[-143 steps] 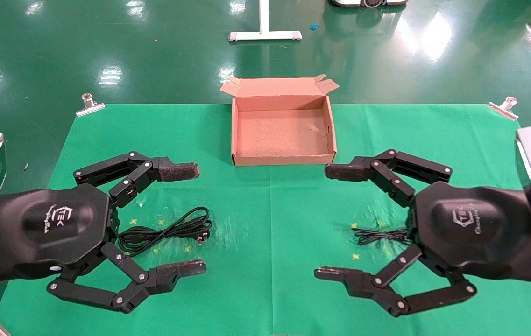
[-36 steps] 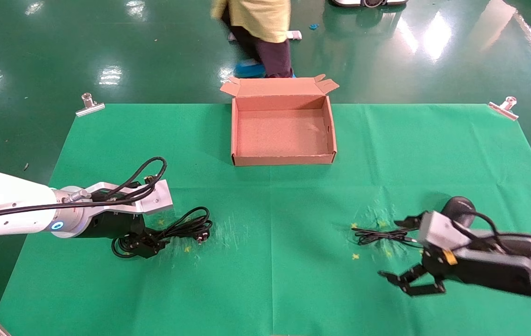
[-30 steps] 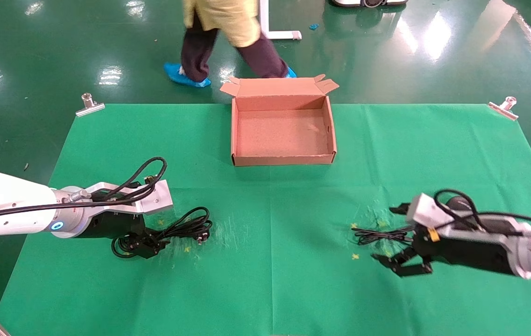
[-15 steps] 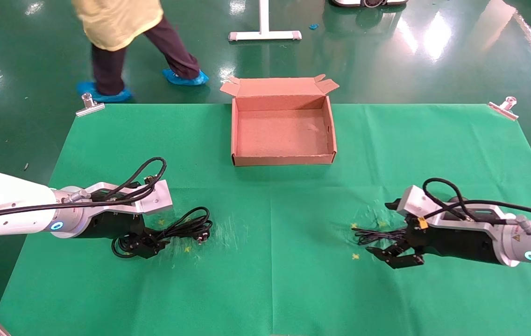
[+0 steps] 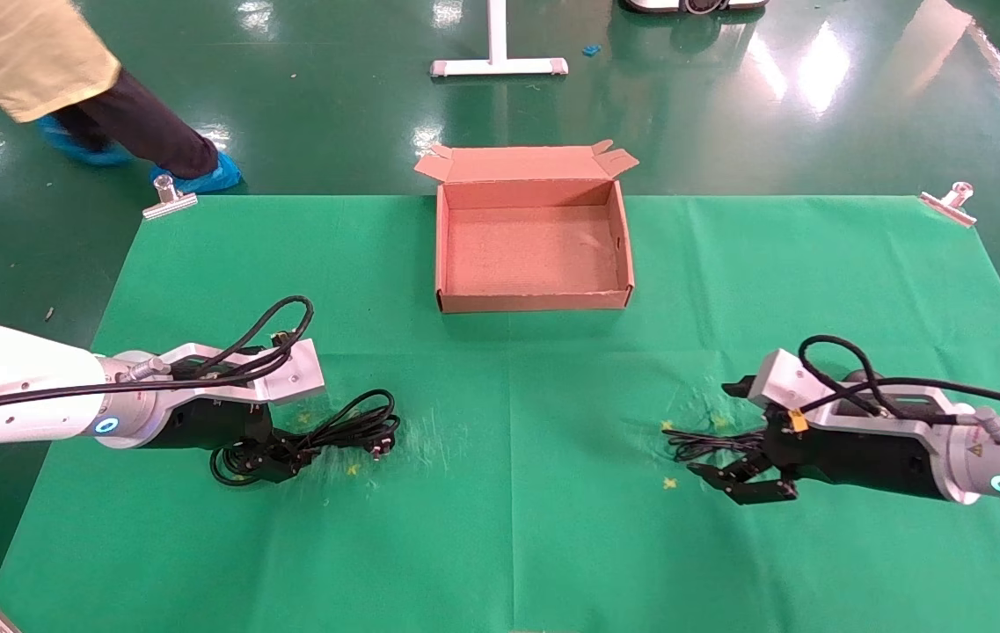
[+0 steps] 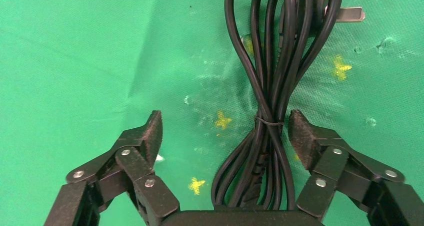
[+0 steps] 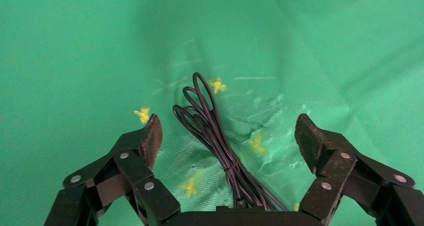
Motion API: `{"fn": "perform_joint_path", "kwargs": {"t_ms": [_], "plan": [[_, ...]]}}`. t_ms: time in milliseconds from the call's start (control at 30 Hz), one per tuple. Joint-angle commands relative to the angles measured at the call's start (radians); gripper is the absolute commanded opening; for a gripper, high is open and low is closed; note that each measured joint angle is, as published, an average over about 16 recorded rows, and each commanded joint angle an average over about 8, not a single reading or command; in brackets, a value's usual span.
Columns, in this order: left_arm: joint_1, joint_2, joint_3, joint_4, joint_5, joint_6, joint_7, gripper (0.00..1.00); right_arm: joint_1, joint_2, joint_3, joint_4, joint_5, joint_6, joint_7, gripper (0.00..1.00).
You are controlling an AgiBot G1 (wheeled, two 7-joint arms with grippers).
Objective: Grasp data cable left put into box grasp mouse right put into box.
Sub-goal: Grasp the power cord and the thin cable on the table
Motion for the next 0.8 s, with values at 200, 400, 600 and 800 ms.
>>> {"fn": "perform_joint_path", "kwargs": {"t_ms": [200, 400, 600, 800], "plan": [[-0.002, 0.002, 0.000, 0.008, -0.002, -0.001, 0.006, 0.00, 0.001, 0.000, 0.000, -0.005, 0.003, -0.005, -0.002, 0.00], [-0.003, 0.002, 0.000, 0.008, -0.003, -0.001, 0.007, 0.00, 0.003, -0.001, -0.001, -0.010, 0.003, -0.007, -0.005, 0.00], [-0.003, 0.002, 0.000, 0.009, -0.003, -0.001, 0.007, 0.00, 0.000, 0.000, -0.002, -0.010, 0.000, -0.007, -0.005, 0.00], [-0.003, 0.002, 0.000, 0.009, -0.003, -0.001, 0.007, 0.00, -0.003, 0.003, -0.002, -0.008, -0.002, -0.003, -0.001, 0.00]]}}
